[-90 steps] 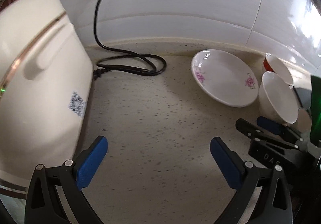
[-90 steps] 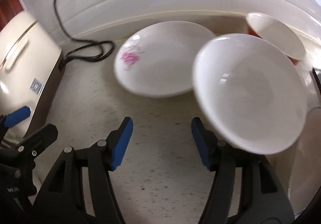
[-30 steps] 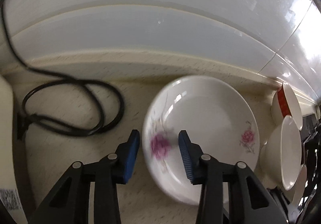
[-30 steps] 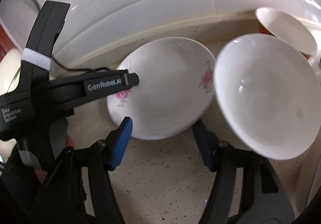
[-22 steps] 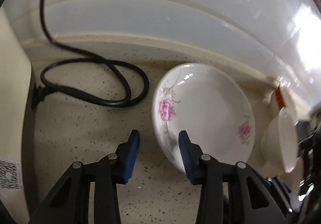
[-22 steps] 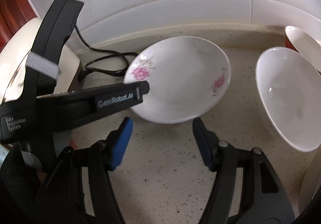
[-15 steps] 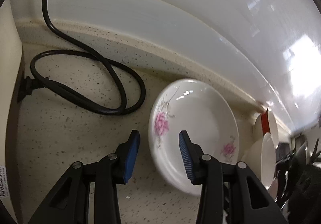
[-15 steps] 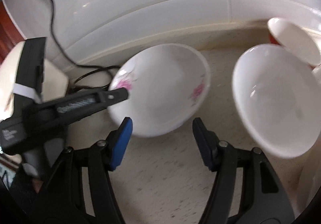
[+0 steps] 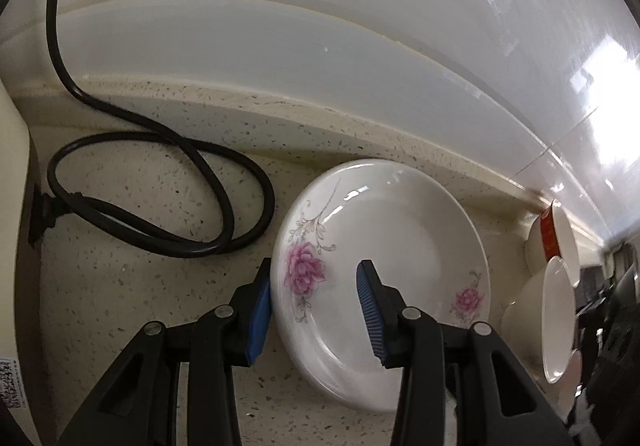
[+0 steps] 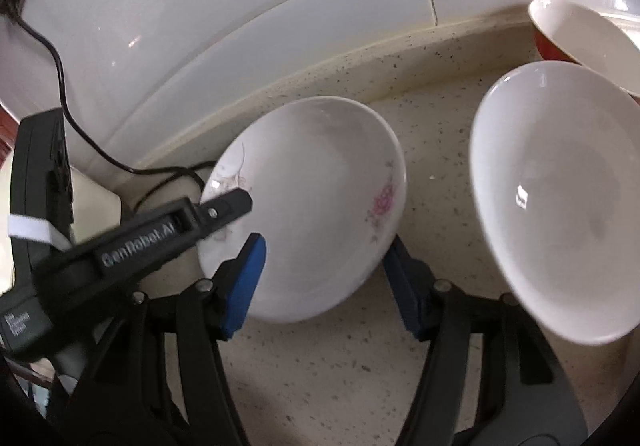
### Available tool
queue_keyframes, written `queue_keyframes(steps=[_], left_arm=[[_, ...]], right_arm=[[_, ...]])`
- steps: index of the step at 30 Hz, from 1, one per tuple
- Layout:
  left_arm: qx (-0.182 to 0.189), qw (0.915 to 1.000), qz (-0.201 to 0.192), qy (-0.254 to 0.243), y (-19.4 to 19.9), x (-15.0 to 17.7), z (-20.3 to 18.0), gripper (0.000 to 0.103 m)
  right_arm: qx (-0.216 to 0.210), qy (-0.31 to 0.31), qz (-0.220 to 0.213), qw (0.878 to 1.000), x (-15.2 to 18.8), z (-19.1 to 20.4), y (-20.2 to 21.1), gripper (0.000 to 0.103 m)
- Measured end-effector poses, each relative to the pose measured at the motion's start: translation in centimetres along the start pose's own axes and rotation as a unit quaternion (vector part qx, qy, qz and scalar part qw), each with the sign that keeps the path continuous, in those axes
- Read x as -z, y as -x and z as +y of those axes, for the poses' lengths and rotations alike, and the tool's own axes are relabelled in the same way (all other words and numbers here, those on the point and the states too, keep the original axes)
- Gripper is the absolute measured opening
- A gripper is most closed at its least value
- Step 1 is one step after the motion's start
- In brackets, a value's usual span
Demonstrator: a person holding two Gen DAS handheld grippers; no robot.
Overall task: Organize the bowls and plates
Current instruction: 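Pinch the pink-flower plate rim with the right tool while the left tool pinches beside it, then lift and carry the plate with both tools toward the stacked plates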
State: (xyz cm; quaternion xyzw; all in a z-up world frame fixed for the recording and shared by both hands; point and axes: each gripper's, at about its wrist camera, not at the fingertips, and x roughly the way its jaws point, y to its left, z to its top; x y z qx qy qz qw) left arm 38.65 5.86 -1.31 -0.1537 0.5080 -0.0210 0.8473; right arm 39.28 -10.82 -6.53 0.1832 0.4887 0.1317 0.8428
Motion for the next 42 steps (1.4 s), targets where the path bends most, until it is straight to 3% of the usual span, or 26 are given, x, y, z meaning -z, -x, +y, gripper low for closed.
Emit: queue_keyframes(steps=[3,5,7,18,21,26,29,36,39,42], left_arm=[[-0.010,0.9999,-0.001,-0.011,-0.3,0.1,-0.6,0.040],[-0.025,0.9995,-0.002,-0.018,-0.8,0.4,-0.4,0.027],[-0.024,0.9996,0.000,-0.013,-0.9,0.4,-0.4,0.025],[-0.033,0.9993,0.009,-0.014,0.0,4.1,-0.5,0.025],[-0.042,0.9991,0.004,-0.011,-0.2,4.4,-0.5,0.031],[-0.055,0.9985,0.002,-0.008,-1.0,3.8,-0.1,0.063],[-0.061,0.9981,-0.003,-0.007,-0.8,3.4,0.7,0.064],[-0.073,0.9967,-0.011,-0.034,-1.4,3.0,0.2,0.064],[-0.053,0.9972,-0.013,-0.052,-1.6,3.3,-0.8,0.037],[-0.050,0.9974,-0.010,-0.050,-2.0,3.3,-1.2,0.035]], right_arm=[[0.013,-0.006,-0.003,1.000,-0.2,-0.3,-0.1,0.044],[0.021,-0.004,-0.003,1.000,-0.3,-0.5,0.2,0.033],[0.027,0.002,-0.002,1.000,-0.3,-0.7,0.4,0.022],[0.005,0.029,0.020,0.999,1.2,-0.4,1.1,0.022],[-0.002,0.047,0.025,0.999,1.8,-0.5,1.6,0.023],[0.009,0.043,0.026,0.999,1.7,-0.4,1.2,0.024],[0.018,0.039,0.018,0.999,1.9,-0.4,1.5,0.024],[0.016,0.036,0.009,0.999,1.4,-0.5,0.9,0.026],[0.018,0.050,0.008,0.999,1.6,-0.3,0.7,0.023],[0.022,0.053,0.006,0.998,1.9,-0.3,0.6,0.018]])
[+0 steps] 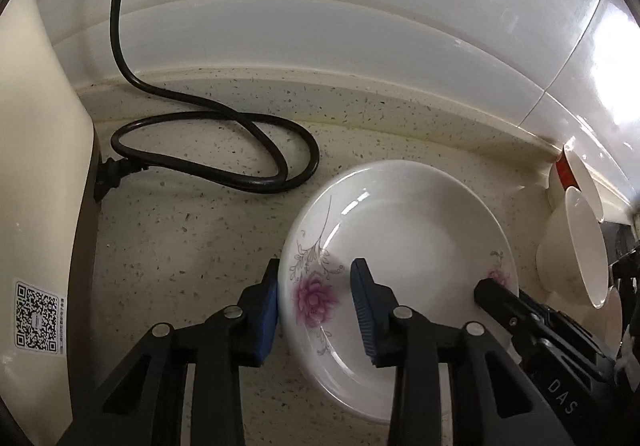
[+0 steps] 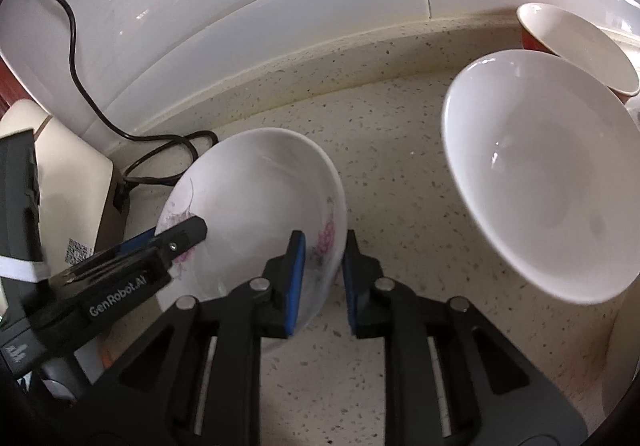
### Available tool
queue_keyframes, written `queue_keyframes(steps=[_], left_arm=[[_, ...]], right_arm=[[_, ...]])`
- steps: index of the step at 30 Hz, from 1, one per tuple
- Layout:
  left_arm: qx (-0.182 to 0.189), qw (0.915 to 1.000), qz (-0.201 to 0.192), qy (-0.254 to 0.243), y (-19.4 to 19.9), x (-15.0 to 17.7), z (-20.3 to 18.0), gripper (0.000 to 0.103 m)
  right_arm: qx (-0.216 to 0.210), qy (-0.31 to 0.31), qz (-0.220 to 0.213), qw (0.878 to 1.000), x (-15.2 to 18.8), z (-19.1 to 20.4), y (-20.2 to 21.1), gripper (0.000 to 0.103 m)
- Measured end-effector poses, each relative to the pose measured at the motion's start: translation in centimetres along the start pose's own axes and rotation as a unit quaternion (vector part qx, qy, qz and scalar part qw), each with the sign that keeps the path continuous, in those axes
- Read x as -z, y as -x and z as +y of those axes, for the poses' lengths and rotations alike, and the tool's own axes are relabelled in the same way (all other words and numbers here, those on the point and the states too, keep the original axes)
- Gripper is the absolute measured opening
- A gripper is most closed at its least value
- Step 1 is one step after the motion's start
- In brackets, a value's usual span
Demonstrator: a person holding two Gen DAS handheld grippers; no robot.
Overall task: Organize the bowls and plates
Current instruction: 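Lift and carry the plate with both tools toward the stacked plates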
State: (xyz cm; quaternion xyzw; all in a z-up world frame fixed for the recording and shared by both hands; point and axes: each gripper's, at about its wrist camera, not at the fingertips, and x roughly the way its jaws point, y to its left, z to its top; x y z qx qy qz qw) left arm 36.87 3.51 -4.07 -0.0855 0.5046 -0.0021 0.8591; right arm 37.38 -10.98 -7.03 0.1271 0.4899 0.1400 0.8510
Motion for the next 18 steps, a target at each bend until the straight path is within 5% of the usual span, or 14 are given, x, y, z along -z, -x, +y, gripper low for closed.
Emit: queue_keyframes(steps=[18], left_arm=[[-0.007,0.9997,0.015,0.016,1.2,2.0,-0.5,0.031]], right_arm=[[-0.023,-0.016,0.013,1.000,2.3,-0.7,2.8,0.016]])
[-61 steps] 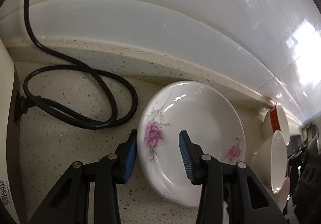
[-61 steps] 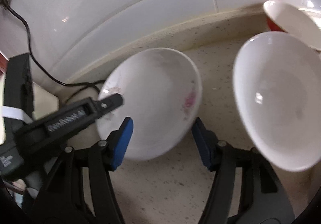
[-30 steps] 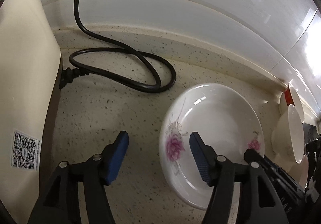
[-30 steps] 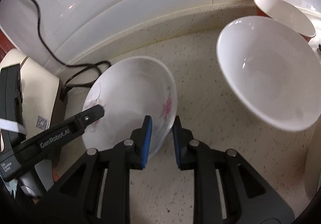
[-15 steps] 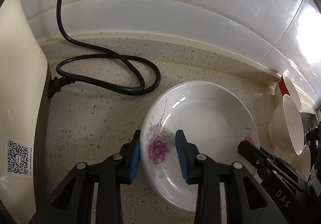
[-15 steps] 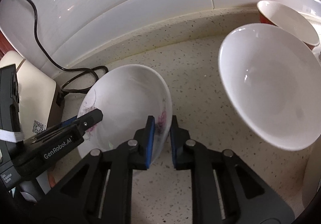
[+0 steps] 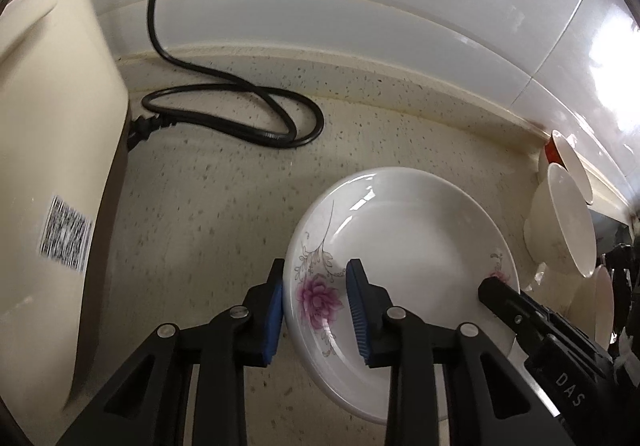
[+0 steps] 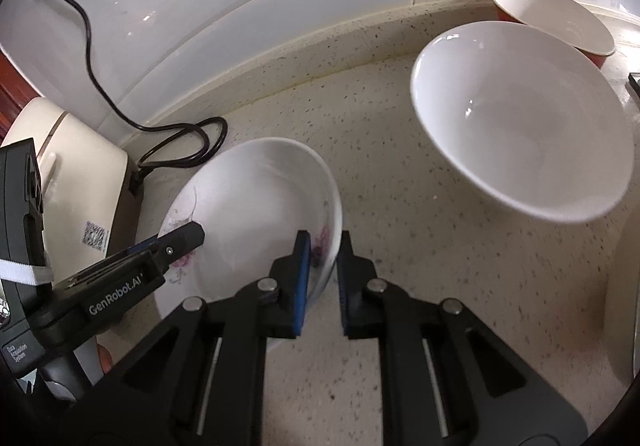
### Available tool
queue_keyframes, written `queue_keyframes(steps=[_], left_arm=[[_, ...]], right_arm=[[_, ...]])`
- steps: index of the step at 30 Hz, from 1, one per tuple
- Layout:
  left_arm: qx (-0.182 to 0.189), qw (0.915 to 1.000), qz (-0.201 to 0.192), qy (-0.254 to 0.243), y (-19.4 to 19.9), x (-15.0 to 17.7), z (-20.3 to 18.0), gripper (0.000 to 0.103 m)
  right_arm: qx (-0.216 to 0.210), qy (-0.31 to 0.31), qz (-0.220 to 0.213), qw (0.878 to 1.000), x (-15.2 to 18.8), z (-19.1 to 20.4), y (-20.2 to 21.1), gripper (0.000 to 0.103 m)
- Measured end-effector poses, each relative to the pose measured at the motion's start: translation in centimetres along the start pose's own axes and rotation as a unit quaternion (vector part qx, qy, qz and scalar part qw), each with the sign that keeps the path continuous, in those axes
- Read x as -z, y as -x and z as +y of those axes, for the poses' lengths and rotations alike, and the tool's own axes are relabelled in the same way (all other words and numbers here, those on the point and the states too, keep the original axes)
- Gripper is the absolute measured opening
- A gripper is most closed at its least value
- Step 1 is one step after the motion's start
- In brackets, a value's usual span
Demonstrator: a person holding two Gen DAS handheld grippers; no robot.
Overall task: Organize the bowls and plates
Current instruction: 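Lift and carry the plate with both tools toward the stacked plates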
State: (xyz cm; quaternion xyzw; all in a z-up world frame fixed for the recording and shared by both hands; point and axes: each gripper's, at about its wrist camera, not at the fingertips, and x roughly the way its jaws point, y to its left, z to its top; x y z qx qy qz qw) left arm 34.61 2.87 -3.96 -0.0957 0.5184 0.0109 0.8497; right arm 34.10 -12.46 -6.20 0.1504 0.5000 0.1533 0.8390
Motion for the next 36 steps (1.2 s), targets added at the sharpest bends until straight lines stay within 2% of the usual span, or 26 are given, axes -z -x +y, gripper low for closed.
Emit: queue_keyframes(steps=[10,17,29,36], left_arm=[[0.006,0.9999,0.008,-0.009,2.0,3.5,-1.5,0.031],[0.007,0.9999,0.008,0.003,3.9,5.8,-1.6,0.031],[-0.012,0.9981,-0.015,0.058,9.5,10.1,-0.1,0.031],[-0.034,0.9936,-0.035,0.102,12.1,12.4,1.7,0.031]], right_arm=[[-0.005,0.001,0.006,1.000,2.8,-1.2,2.7,0.016],[-0.011,0.011,0.005,1.000,4.4,-1.7,4.9,0.016],[-0.038,0.053,0.015,0.998,6.7,-0.4,7.5,0.016],[-0.068,0.093,0.022,0.993,7.9,1.6,8.5,0.016]])
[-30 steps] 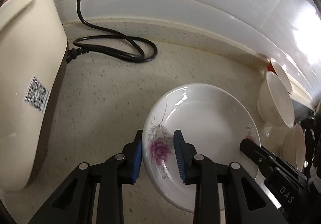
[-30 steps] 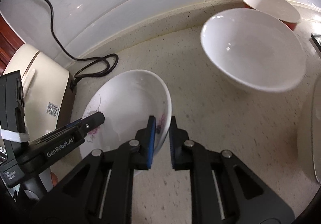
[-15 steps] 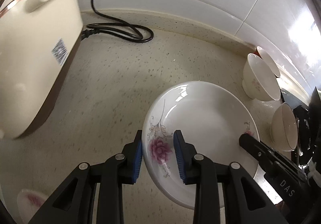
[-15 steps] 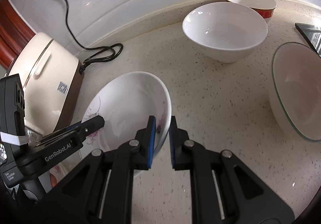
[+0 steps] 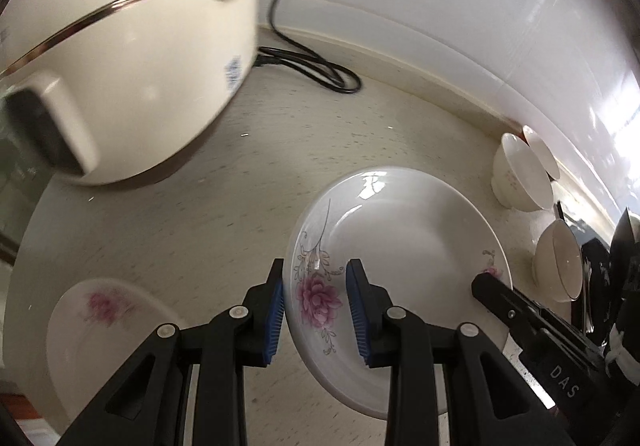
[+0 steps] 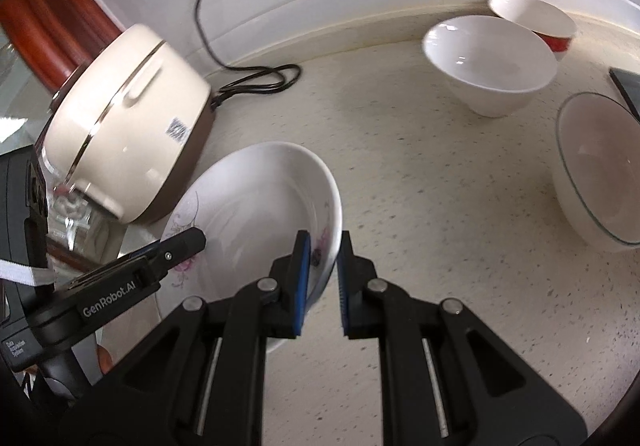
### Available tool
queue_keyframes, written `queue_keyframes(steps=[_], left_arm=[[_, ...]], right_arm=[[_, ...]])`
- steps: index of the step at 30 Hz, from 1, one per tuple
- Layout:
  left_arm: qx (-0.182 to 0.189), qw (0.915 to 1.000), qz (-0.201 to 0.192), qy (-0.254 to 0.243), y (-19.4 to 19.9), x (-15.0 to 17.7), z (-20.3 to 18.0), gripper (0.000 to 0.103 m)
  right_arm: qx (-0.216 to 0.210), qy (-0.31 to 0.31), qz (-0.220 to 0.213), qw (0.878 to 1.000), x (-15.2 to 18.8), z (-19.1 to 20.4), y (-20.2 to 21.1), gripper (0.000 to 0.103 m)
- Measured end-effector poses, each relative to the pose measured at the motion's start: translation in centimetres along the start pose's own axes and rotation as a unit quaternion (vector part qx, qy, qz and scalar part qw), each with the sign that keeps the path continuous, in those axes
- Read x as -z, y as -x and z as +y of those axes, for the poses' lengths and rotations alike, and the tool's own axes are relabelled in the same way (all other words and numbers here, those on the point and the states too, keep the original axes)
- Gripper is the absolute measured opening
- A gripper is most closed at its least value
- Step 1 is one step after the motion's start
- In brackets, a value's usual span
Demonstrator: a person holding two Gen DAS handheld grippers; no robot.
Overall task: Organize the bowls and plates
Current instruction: 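Lift and carry the plate with both tools toward the stacked plates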
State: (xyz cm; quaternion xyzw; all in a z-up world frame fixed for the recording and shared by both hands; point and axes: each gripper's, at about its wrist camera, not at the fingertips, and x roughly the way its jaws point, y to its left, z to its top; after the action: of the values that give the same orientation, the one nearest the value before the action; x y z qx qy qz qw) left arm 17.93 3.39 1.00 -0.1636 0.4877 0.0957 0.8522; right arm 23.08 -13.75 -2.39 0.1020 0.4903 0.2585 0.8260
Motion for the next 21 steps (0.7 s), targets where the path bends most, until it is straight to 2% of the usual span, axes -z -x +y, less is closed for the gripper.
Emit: queue_keyframes(steps=[10,21], left_arm=[[-0.028,0.9979,-0.022,0.053,3.8,2.3,4.4,0.031],[-0.058,0.9921,-0.027,0.108,6.6,5.2,9.9,0.031]], right_arm=[[-0.033,0.052,0.014,0.998,1.2,4.3,0.4,0.016],[-0.074,0.103,0.037,0.991,3.0,9.4,-1.0,0.016]])
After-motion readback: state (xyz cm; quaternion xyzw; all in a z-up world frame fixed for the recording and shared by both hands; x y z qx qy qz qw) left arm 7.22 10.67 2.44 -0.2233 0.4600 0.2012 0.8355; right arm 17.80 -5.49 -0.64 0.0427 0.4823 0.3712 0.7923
